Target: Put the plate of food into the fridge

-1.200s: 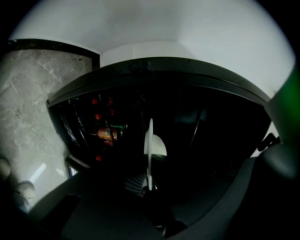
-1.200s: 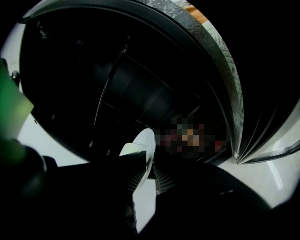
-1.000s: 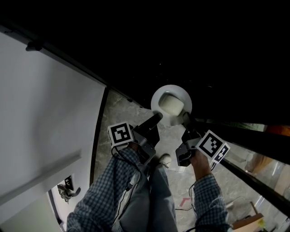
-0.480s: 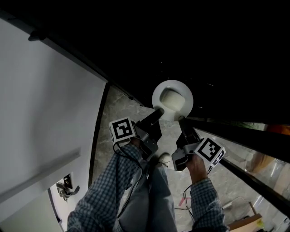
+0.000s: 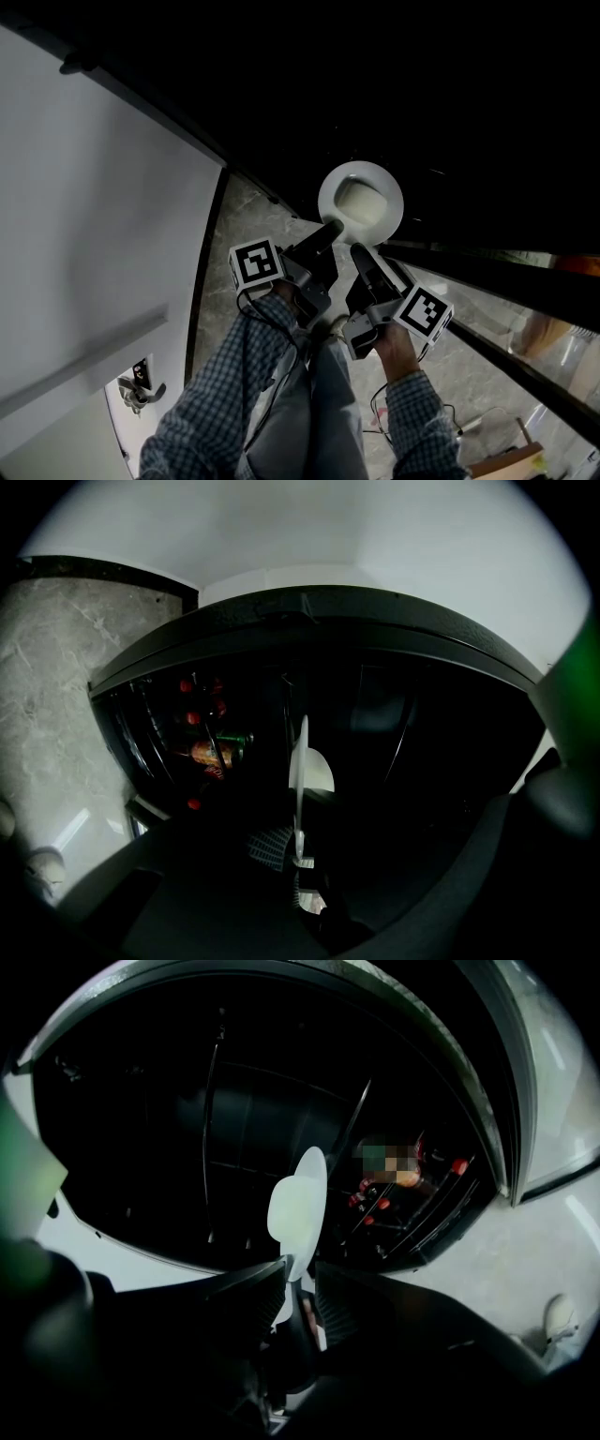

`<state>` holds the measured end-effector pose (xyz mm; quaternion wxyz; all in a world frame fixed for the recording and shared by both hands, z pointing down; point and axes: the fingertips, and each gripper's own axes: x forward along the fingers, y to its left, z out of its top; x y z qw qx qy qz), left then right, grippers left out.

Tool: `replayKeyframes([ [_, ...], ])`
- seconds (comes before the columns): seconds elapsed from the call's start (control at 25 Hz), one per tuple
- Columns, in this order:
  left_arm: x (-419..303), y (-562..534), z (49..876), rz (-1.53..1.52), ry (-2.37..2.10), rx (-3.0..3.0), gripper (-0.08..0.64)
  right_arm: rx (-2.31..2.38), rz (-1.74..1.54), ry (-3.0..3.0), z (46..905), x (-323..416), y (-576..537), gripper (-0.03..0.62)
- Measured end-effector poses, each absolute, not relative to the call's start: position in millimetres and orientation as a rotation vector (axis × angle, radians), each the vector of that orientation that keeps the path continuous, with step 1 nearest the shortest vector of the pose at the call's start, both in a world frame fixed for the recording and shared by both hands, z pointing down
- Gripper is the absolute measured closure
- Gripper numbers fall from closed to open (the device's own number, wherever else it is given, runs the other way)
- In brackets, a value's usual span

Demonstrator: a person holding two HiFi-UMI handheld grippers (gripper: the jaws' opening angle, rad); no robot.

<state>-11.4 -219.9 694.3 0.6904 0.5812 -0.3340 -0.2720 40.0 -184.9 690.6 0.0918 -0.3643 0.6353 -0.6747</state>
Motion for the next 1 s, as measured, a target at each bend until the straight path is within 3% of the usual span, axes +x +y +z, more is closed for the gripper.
replayKeyframes([
  [0.12, -12, -219, 696, -0.588, -0.75, 1.305, 0.537, -1.066, -1.998, 1.84, 689, 39, -187, 0.502],
  [0.2, -10, -219, 693, -0.602, -0.732, 1.294, 0.536, -1.078, -1.994, 1.79, 690, 41, -188, 0.558],
  [1.0, -14, -195, 680, -0.559, -0.685, 1.331, 0.535, -1.113, -1.96, 1.735, 691, 44, -211, 0.567],
])
